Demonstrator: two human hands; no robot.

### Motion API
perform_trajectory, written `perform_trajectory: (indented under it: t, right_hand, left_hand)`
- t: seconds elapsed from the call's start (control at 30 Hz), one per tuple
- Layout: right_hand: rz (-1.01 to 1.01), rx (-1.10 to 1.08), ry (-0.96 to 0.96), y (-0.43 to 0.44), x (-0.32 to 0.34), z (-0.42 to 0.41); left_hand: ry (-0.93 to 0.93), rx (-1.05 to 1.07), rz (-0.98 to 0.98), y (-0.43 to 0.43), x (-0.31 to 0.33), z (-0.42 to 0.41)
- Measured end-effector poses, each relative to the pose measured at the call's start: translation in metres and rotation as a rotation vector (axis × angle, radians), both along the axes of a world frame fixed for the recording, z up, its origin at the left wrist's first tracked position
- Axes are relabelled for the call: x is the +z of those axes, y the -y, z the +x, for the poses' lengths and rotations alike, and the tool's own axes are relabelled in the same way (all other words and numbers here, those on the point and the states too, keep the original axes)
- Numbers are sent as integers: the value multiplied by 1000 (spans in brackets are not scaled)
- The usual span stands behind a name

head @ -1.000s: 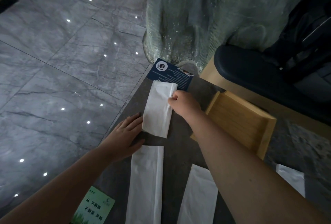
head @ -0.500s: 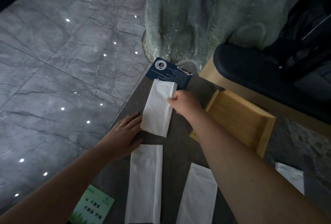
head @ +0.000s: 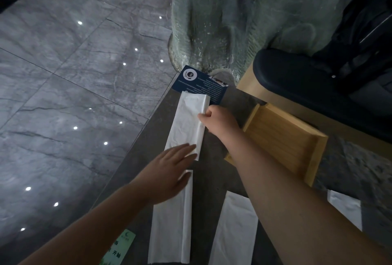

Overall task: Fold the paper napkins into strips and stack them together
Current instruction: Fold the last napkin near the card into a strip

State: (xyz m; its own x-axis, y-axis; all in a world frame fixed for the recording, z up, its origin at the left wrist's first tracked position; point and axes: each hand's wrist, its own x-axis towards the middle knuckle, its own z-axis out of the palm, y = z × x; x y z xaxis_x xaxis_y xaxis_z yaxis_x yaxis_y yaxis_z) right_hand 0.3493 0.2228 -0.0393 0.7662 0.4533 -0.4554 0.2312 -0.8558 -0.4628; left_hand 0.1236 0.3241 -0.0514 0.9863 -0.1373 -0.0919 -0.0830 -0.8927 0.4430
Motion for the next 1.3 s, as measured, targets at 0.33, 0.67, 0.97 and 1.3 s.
perform_trajectory:
  t: [0.33,0.67,0.97,1.3]
  right_hand:
    - [234,-158,-610,-6,28,-11]
    - [541,-490,-716,-16,11,17]
    - [432,-396,-186,-6,4,33]
    - [231,-389,-359,4,18,-13]
  left_hand:
    - [-22,-63,128,0,-17,27]
    - [-93,-108,110,-14,-27,29]
    - [-149,-82,14,-12,-22,31]
    - [-75,868,-445,-35,23,74]
